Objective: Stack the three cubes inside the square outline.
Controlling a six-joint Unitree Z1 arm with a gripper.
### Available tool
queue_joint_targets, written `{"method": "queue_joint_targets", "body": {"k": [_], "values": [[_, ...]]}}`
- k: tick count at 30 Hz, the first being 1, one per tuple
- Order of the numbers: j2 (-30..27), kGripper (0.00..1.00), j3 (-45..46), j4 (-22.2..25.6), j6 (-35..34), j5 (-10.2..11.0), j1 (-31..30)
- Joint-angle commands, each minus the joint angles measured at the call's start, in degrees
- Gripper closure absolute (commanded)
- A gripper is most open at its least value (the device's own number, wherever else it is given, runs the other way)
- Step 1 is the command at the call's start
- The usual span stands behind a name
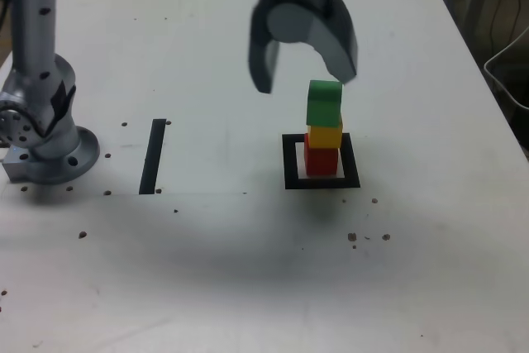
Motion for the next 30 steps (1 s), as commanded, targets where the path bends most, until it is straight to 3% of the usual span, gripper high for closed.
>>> {"method": "queue_joint_targets", "body": {"k": [1, 9, 16, 24, 30], "values": [[-2.1, 0.00, 1.5, 0.4, -0.8, -0.3, -0.3], [-8.8, 0.00, 10.7, -0.4, -4.5, -2.5, -0.5], [-10.9, 0.00, 17.2, -4.4, -5.5, -5.1, -0.5], [-13.2, 0.00, 21.8, -6.3, -5.5, -3.6, -0.1], [-16.9, 0.00, 31.3, -10.5, -5.5, -3.4, 1.0]]}}
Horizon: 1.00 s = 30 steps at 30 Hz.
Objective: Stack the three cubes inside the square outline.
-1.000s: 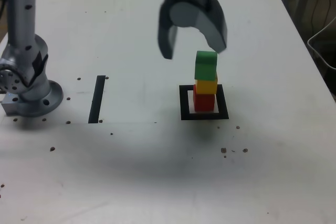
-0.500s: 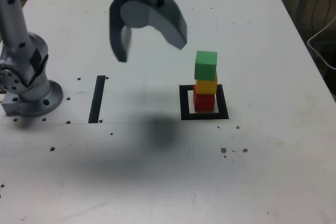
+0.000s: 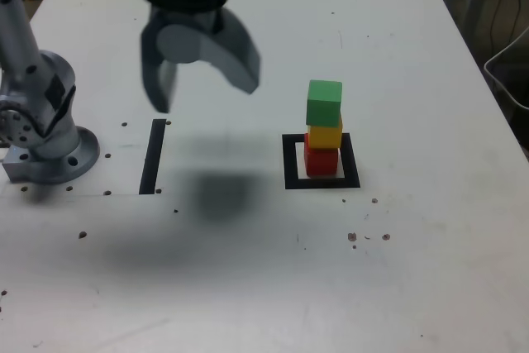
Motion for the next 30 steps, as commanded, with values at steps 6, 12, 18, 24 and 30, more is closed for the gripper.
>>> {"method": "queue_joint_targets", "body": {"k": [6, 12, 18, 24, 30], "values": [[-4.2, 0.00, 10.9, -5.8, 0.1, -0.1, 1.3], [-5.8, 0.00, 17.5, -11.2, 0.2, 0.7, 2.0], [-5.8, 0.00, 20.3, -12.6, 0.1, 2.9, 2.3], [-6.3, 0.00, 22.9, -17.3, 0.1, 5.7, 2.3], [-7.5, 0.00, 23.1, -18.9, 0.1, 7.4, 2.4]]}}
